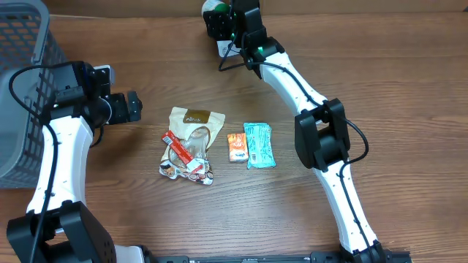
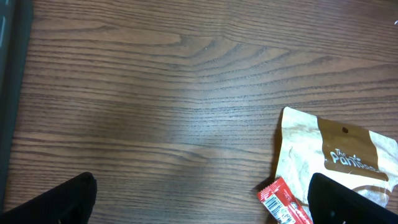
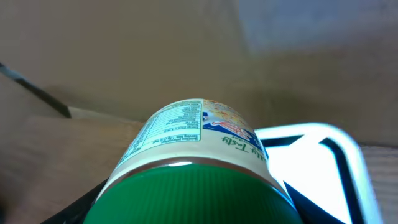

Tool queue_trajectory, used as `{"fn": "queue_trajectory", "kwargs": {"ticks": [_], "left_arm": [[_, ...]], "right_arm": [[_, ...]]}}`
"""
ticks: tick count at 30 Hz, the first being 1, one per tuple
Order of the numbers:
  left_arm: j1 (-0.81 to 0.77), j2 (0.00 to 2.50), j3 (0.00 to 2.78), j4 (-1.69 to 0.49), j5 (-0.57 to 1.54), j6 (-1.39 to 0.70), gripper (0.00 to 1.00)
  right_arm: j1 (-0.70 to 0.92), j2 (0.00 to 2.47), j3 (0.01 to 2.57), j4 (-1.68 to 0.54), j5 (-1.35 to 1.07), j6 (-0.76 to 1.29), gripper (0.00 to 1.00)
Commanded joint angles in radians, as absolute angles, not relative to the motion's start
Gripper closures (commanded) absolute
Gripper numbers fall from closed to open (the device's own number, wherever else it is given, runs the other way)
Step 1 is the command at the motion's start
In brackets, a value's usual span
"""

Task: Scan the item barcode
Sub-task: 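Lift the jar and hold it in front of the white scanner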

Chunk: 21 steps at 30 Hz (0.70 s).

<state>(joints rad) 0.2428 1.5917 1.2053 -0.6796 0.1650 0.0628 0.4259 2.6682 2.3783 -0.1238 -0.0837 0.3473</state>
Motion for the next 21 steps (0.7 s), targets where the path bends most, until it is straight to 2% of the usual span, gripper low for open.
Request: {"fn": "queue_trajectory", "kwargs": {"ticks": [1,4,7,21], "left_arm": [[0.241,1.597,1.219,-0.676,0.173,0.075,0.00],[0.241,1.597,1.219,-0.676,0.173,0.075,0.01],[0.241,1.597,1.219,-0.676,0.173,0.075,0.00],[0.241,1.597,1.219,-0.676,0.173,0.075,0.01]], "right_arm": [[0.416,2.657,2.394,-0.037,-0.017,0.351,0.54],[0.415,2.662,2.394,0.020,-0.020,0.351,0.55],[0.415,2.662,2.394,0.039,-0.018,0.351,0.61],[0.416,2.698,2.394,0.051,0.010,0.351,0.62]]}}
